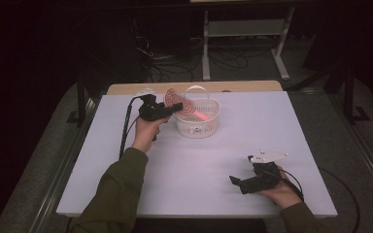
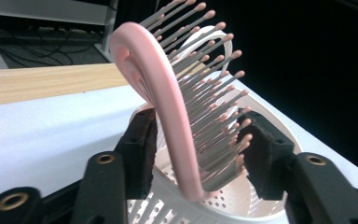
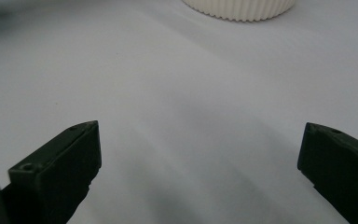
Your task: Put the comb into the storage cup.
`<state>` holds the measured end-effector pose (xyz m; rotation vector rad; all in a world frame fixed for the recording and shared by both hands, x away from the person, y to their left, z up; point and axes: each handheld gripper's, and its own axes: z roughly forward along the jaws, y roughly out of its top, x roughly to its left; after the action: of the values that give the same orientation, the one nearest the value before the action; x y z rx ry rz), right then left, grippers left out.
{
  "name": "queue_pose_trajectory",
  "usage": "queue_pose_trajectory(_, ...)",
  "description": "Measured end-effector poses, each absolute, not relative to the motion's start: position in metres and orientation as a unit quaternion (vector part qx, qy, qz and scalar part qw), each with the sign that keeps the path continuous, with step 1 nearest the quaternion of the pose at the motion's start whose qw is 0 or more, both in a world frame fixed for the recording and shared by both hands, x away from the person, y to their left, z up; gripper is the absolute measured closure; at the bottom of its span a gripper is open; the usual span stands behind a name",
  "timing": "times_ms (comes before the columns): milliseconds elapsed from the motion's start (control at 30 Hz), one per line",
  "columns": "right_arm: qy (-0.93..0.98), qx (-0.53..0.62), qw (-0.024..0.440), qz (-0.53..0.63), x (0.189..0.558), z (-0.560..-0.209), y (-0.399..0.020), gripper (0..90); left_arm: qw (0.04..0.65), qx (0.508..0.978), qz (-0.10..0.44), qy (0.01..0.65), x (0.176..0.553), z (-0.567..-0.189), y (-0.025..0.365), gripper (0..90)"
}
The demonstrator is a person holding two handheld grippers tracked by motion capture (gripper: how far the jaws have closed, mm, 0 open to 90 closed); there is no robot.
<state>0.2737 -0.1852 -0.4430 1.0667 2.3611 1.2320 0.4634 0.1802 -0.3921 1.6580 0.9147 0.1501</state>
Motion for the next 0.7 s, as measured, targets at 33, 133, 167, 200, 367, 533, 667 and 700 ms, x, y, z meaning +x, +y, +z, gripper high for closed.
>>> queue_pose_trajectory(33, 0.815, 0.368, 0.135, 0.426, 0.2737, -0.4432, -0.1850, 0.0, 0.582, 0.710, 0.065, 0.391, 0.4632, -0.3923, 0.1805, 47.9)
queue_pose_trajectory(133, 0.816, 0.368, 0.135, 0.425, 0.2737, -0.4432, -0.1847, 0.0, 0.581, 0.711, 0.070, 0.389, 0.4622, -0.3919, 0.1811, 46.2)
queue_pose_trajectory(167, 0.816, 0.368, 0.135, 0.426, 0.2737, -0.4431, -0.1846, 0.0, 0.579, 0.714, 0.073, 0.387, 0.4618, -0.3916, 0.1811, 45.0)
queue_pose_trajectory(200, 0.816, 0.368, 0.135, 0.425, 0.2737, -0.4431, -0.1846, 0.0, 0.577, 0.716, 0.077, 0.385, 0.4614, -0.3913, 0.1809, 44.2)
queue_pose_trajectory(367, 0.815, 0.369, 0.135, 0.425, 0.2736, -0.4432, -0.1844, 0.0, 0.567, 0.727, 0.091, 0.377, 0.4590, -0.3904, 0.1794, 41.1)
queue_pose_trajectory(533, 0.816, 0.369, 0.135, 0.425, 0.2736, -0.4434, -0.1843, 0.0, 0.561, 0.732, 0.104, 0.371, 0.4573, -0.3891, 0.1776, 37.8)
queue_pose_trajectory(667, 0.816, 0.369, 0.134, 0.425, 0.2736, -0.4434, -0.1843, 0.0, 0.555, 0.739, 0.112, 0.365, 0.4557, -0.3889, 0.1763, 35.3)
queue_pose_trajectory(700, 0.816, 0.369, 0.134, 0.425, 0.2736, -0.4434, -0.1843, 0.0, 0.554, 0.740, 0.113, 0.364, 0.4551, -0.3890, 0.1761, 35.0)
